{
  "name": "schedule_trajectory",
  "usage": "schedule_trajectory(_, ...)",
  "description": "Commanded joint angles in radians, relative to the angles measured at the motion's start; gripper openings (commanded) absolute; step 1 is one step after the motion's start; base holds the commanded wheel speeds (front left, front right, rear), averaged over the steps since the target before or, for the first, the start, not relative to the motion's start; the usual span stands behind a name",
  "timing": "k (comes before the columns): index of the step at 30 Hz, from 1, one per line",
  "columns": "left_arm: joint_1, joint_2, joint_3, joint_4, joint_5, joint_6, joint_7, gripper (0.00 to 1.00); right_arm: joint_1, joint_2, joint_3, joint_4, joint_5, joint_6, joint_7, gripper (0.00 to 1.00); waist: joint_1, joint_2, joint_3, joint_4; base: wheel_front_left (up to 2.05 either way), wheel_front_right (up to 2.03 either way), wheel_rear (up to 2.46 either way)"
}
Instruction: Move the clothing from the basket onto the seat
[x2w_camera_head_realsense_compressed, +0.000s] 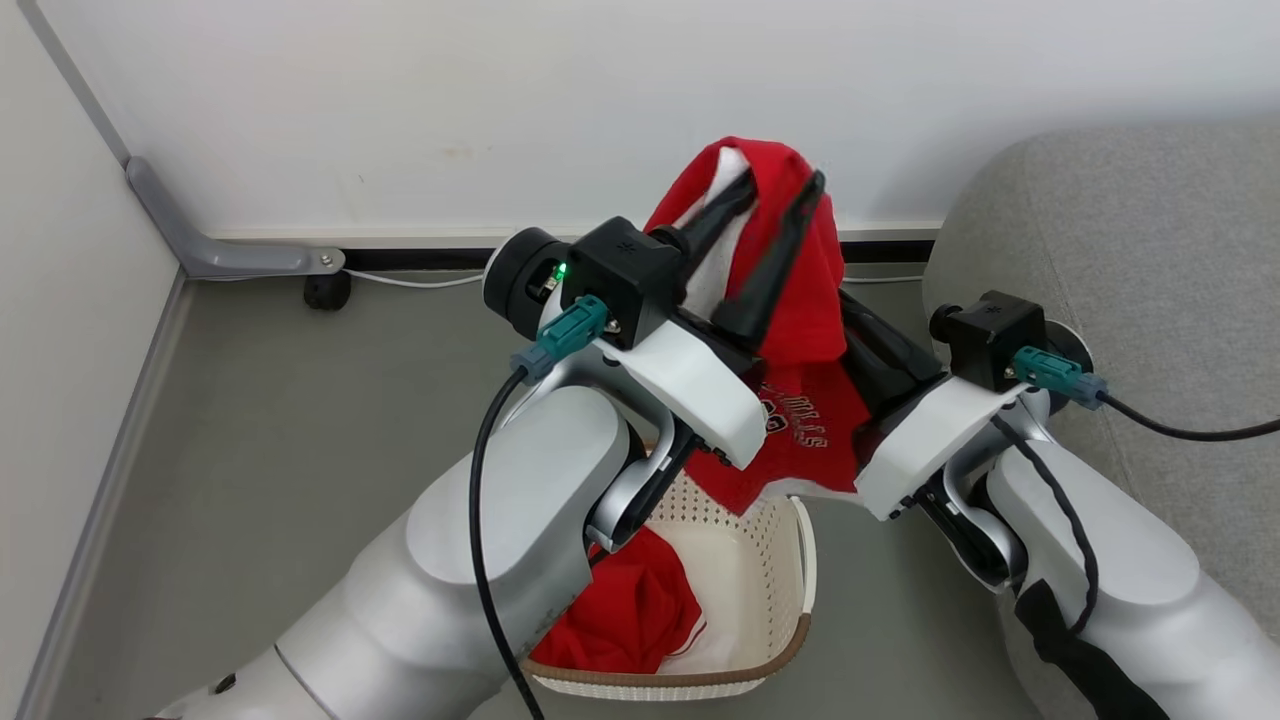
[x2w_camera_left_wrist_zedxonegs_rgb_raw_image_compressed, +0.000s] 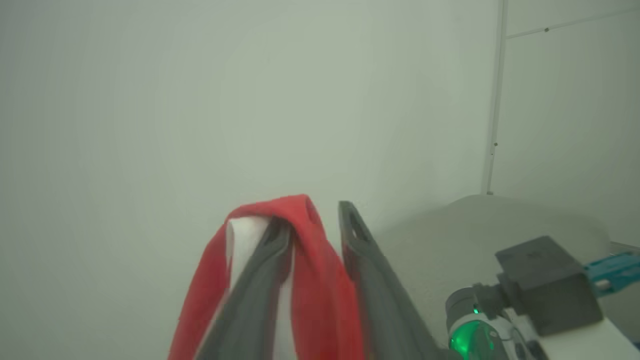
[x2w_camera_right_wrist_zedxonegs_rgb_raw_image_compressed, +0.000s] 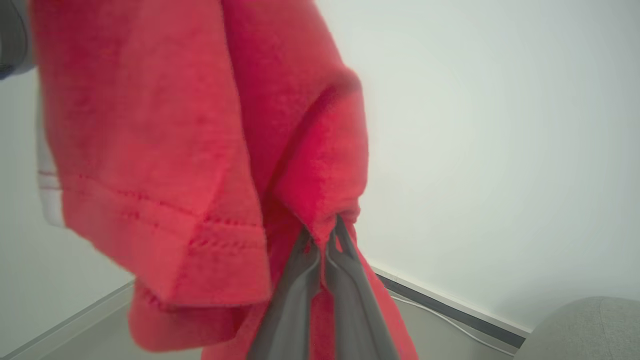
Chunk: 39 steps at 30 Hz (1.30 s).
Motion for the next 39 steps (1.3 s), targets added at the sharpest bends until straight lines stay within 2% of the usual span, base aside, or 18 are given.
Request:
schedule_trajectory(1,-0.025,0.013,0.034,-0.016,-0.003,-0.007,-0.006,1.00,0.009,0.002,-0.006,-0.026,-0.006,0.004,-0.006,0.00,0.0000,0.0000,0.003,-0.003,0.00,0.00,0.00)
schedule_trajectory(16,0.045,0.013,0.063,0.050,0.007,-0.065,-0.006,1.00,0.059,-0.026,-0.196,-0.119,-0.024,0.004,-0.006,0.00,0.0000,0.0000,0.032,-0.085,0.00,0.00,0.00)
schedule_trajectory(29,0.138,0.013,0.121,0.067,0.049,-0.119,-0.006,1.00,0.082,-0.046,-0.362,-0.187,-0.036,0.004,-0.006,0.00,0.0000,0.0000,0.026,-0.220,0.00,0.00,0.00)
schedule_trajectory(39,0.209,0.013,0.180,0.059,0.087,-0.152,-0.006,1.00,0.097,-0.053,-0.426,-0.215,-0.038,0.004,-0.006,0.00,0.0000,0.0000,0.019,-0.340,0.00,0.00,0.00)
